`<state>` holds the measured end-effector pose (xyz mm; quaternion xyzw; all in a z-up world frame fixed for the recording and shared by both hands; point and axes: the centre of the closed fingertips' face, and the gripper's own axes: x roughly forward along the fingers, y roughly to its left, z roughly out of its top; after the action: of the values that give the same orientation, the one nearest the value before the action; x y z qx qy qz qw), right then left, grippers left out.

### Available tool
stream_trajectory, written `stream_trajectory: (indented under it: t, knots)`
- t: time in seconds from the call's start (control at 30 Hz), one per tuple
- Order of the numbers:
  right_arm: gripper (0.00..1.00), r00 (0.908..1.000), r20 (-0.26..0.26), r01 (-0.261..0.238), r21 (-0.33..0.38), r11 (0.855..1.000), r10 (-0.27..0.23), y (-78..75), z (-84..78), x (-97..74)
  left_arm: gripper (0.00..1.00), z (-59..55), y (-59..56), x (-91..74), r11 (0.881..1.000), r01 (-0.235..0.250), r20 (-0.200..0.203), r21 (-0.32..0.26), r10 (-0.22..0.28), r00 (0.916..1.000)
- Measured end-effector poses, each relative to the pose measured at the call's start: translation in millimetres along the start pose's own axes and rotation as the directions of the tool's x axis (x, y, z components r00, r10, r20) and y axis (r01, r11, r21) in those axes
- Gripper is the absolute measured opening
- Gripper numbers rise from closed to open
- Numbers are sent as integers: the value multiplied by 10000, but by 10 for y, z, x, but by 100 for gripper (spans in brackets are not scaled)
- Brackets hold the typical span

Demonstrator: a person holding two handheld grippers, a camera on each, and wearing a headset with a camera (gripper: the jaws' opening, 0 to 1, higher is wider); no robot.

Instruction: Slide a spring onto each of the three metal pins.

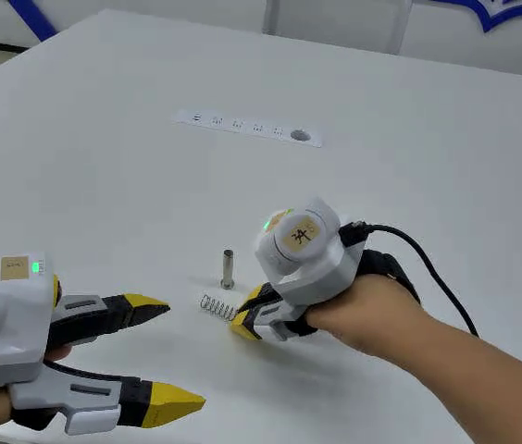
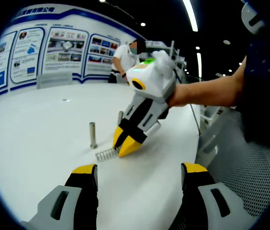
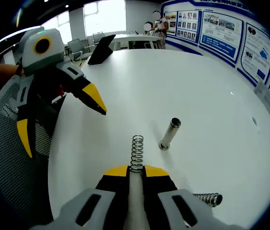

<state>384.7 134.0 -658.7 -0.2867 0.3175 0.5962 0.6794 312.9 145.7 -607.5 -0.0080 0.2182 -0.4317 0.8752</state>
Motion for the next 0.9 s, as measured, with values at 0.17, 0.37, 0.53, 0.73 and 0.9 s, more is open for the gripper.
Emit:
stream_trajectory:
  t: [0.17, 0.37, 0.53, 0.73, 0.9]
  knots:
    - [12, 9998, -116, 185, -423, 9989, -190, -19, 16, -89, 72, 0, -9, 3, 10000, 36, -12, 26, -36, 10000]
    - [12, 9994, -99, 326, -664, 9973, -333, -50, 67, -189, 72, 5, -17, 4, 10000, 63, 12, 42, -63, 10000]
    - [12, 9995, -51, 310, -738, 9968, -315, -48, 129, -248, 72, 10, -19, 4, 10000, 74, 35, 42, -74, 10000]
    - [12, 9996, -44, 268, -800, 9964, -272, -38, 167, -283, 72, 15, -19, 1, 10000, 75, 65, 45, -75, 10000]
    - [12, 9997, -98, 232, -784, 9967, -240, -36, 176, -311, 72, 20, -19, 1, 10000, 79, 84, 57, -79, 9999]
